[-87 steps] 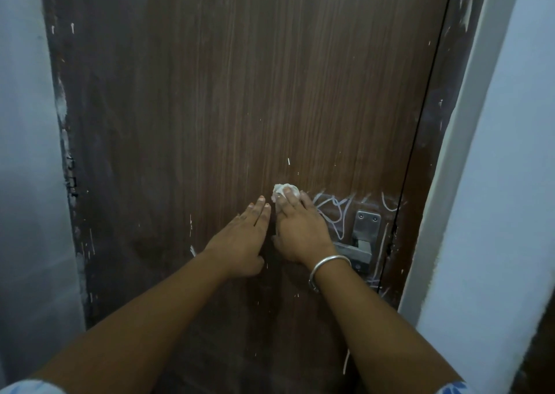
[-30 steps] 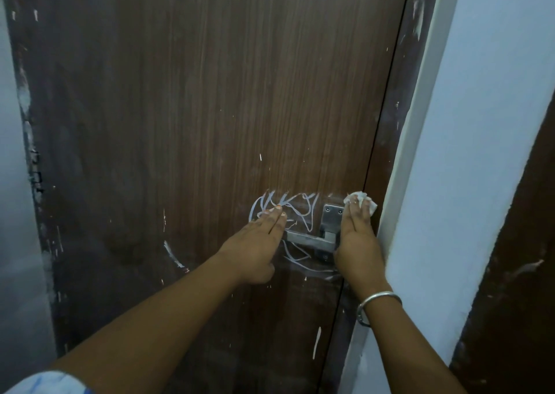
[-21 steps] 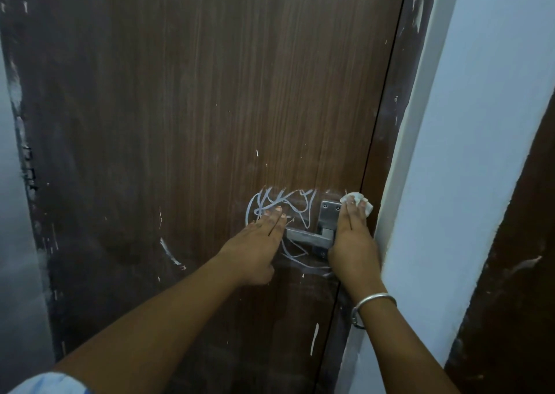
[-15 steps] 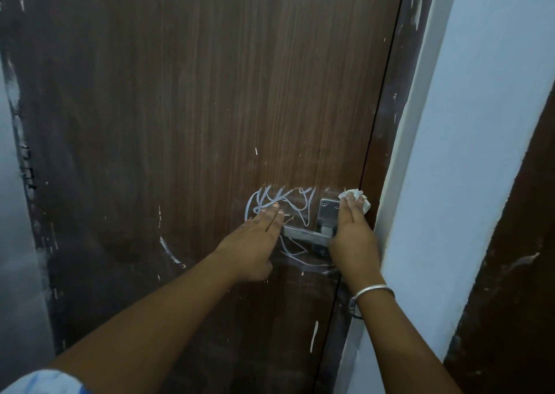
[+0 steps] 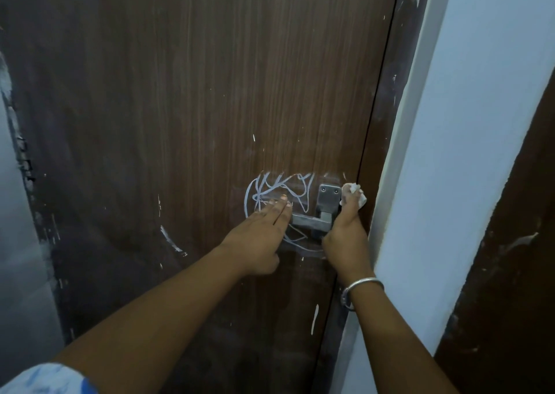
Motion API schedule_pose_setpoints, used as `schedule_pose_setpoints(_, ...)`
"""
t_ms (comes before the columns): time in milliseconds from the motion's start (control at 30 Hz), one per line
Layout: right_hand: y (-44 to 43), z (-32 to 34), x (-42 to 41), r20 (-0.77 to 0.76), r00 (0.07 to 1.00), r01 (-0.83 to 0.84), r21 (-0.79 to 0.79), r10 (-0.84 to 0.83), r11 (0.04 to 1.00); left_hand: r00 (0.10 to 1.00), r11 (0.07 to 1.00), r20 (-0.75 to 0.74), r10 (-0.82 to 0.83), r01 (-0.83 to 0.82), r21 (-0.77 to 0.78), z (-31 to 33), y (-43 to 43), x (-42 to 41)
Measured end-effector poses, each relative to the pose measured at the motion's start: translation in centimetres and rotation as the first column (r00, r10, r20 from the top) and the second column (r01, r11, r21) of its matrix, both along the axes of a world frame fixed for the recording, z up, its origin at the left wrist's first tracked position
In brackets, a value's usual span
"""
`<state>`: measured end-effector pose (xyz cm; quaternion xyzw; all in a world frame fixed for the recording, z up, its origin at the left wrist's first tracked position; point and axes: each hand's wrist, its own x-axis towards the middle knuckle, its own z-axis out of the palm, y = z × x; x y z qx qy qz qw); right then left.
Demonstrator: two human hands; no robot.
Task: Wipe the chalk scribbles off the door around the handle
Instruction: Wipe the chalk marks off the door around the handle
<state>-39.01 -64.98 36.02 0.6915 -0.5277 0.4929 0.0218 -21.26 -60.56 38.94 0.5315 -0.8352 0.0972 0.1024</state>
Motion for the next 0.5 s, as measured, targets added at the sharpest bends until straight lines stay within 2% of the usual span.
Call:
schedule_pose_setpoints(100, 0.2, -0.9, -0.6, 0.078, 0.997, -0.026, 0.077, 0.02, 0.997, 1.0, 1.0, 0.025, 0.003, -0.003, 0.009, -0.4, 0.0, -0.6)
schedule_pose_setpoints(200, 0.6, -3.5, -1.0, -0.075, 0.996, 0.064, 0.092, -0.058, 0.994, 0.994, 0.999, 0.103, 0.035, -0.032, -0.032, -0.8, 0.1, -1.8)
schedule_pose_setpoints(333, 1.3, -5.8, -0.9, -0.085, 0.996, 0.047, 0.126, -0.036, 0.991, 0.972, 0.987, 0.201, 0.122, -0.099, -0.123, -1.1, 0.4, -3.4)
schedule_pose_setpoints(500, 0.8, -4.2, -0.6, -0.11, 0.994, 0.006, 0.024, -0.003, 1.0, 0.958, 0.985, 0.242, 0.152, -0.126, -0.121, -0.8, 0.7, -4.4)
